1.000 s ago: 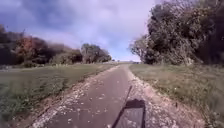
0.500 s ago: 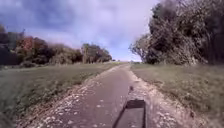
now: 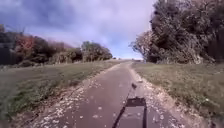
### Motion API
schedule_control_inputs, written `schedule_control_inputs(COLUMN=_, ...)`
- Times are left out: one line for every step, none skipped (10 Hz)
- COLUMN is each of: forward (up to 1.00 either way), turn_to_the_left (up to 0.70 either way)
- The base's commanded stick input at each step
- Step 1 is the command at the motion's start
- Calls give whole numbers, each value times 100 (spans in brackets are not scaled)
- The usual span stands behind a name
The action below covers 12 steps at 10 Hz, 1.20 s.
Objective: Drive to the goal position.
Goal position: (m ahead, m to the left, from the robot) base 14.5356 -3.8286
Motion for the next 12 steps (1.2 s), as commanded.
schedule_control_inputs(forward=70, turn_to_the_left=-1)
schedule_control_inputs(forward=70, turn_to_the_left=-1)
schedule_control_inputs(forward=70, turn_to_the_left=0)
schedule_control_inputs(forward=70, turn_to_the_left=0)
schedule_control_inputs(forward=70, turn_to_the_left=0)
schedule_control_inputs(forward=70, turn_to_the_left=0)
schedule_control_inputs(forward=70, turn_to_the_left=-1)
schedule_control_inputs(forward=70, turn_to_the_left=-1)
schedule_control_inputs(forward=70, turn_to_the_left=-1)
schedule_control_inputs(forward=70, turn_to_the_left=-1)
schedule_control_inputs(forward=70, turn_to_the_left=-1)
schedule_control_inputs(forward=70, turn_to_the_left=-1)
